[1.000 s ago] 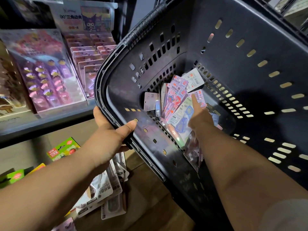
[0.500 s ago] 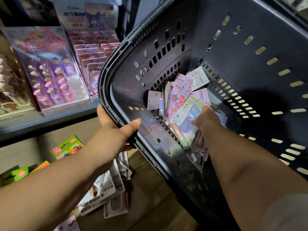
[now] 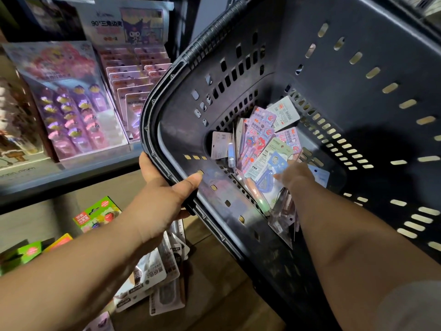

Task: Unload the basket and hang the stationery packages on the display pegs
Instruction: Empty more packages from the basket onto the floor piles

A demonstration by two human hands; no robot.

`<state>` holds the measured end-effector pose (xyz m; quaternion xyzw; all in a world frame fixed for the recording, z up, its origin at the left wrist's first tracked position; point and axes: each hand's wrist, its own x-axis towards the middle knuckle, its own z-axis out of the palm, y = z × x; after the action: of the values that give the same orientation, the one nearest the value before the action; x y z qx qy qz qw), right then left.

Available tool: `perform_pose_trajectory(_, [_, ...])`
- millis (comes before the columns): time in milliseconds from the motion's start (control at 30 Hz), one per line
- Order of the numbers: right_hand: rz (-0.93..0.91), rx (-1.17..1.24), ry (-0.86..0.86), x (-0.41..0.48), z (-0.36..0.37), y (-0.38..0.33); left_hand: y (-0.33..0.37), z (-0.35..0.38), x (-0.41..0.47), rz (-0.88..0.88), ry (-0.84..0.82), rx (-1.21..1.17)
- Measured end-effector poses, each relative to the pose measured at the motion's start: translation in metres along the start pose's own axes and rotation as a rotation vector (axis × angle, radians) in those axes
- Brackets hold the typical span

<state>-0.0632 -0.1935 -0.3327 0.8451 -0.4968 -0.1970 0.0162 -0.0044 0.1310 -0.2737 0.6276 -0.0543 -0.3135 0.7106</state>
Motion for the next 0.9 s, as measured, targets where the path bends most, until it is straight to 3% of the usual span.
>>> perform_pose_trajectory(167, [0.031, 0.151, 0.105, 0.0, 0.005, 0.006, -0.002, 0.0, 0.002, -0.002, 0.004, -0.008])
perform_pose_trajectory(333, [0.054, 0.122, 0.204, -0.008, 0.011, 0.014, -0.003, -0.001, 0.003, -0.009, 0.012, 0.015])
perform_pose_trajectory(533, [0.059, 0.349, 0.314, -0.019, -0.003, 0.03, -0.004, -0.004, 0.007, -0.037, 0.001, 0.023])
perform_pose_trajectory(700, [-0.082, 0.441, 0.387, -0.044, -0.061, 0.03, -0.002, -0.006, 0.009, -0.073, -0.007, 0.08])
perform_pose_trajectory(800, [-0.336, 0.391, 0.576, -0.063, -0.097, 0.023, 0.003, -0.006, 0.008, -0.08, -0.002, 0.155])
perform_pose_trajectory(900, [-0.34, 0.426, 0.338, -0.09, -0.129, 0.014, 0.017, -0.008, 0.003, -0.069, 0.065, 0.33])
